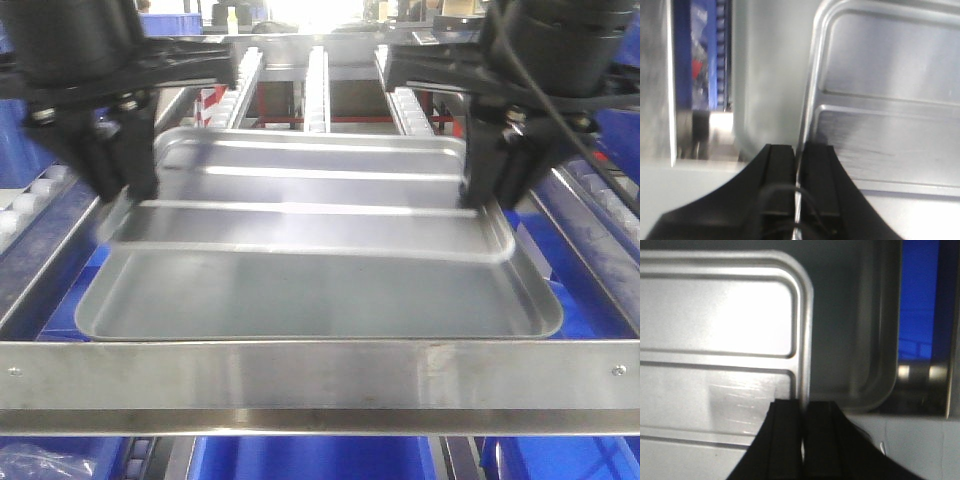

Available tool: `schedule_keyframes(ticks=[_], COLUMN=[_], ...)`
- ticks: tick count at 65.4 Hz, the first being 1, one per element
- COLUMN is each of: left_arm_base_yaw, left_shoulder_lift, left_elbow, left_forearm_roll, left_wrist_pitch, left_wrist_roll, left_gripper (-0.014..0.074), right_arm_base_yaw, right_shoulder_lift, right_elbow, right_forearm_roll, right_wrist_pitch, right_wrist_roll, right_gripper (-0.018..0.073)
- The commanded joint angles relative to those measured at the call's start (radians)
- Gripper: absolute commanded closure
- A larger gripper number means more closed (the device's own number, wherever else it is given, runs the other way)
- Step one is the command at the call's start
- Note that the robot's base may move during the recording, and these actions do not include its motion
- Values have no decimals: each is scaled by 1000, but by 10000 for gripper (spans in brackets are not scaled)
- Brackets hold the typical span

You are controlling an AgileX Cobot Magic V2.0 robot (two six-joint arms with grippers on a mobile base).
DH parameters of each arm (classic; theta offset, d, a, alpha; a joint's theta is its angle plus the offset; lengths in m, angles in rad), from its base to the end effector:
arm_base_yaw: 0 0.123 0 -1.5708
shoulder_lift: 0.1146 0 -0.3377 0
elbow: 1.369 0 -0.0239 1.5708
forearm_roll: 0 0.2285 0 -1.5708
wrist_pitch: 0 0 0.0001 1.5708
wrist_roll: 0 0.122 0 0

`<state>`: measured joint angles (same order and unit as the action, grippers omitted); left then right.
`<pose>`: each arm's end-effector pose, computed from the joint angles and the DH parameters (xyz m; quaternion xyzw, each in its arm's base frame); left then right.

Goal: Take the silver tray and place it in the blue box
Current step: 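Lift the tray with both grippers and pull it toward the robot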

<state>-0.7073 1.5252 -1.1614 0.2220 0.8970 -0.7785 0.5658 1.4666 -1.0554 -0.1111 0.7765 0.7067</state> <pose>0.2397 -0.1773 0.3102 0.0160 0.9755 -0.0601 0.2110 0.2441 0.1438 0.3023 0.0390 0.9706 0.1004 0.2151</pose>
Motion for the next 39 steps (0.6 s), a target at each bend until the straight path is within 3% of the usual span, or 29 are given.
schedule_keyframes(ticks=[1, 12, 22, 31, 39], left_arm_base_yaw=[-49, -146, -255, -318, -332], left_shoulder_lift=[-96, -187, -260, -296, -306], left_elbow=[23, 129, 202, 222, 222], left_forearm_roll=[22, 52, 131, 138, 129], left_wrist_pitch=[-40, -32, 27, 38, 39], left_wrist_roll=[-67, -185, -311, -328, -329], left_gripper=[610, 610, 610, 610, 610], right_arm_base_yaw=[47, 128, 218, 265, 293], right_shoulder_lift=[-103, -201, -292, -334, -341], right_elbow=[37, 124, 195, 226, 231], right_forearm_roll=[-39, -87, -123, -157, -162], right_wrist_pitch=[-68, -51, -26, 7, 38], right_wrist_roll=[67, 180, 273, 344, 349], right_gripper=[510, 510, 510, 510, 510])
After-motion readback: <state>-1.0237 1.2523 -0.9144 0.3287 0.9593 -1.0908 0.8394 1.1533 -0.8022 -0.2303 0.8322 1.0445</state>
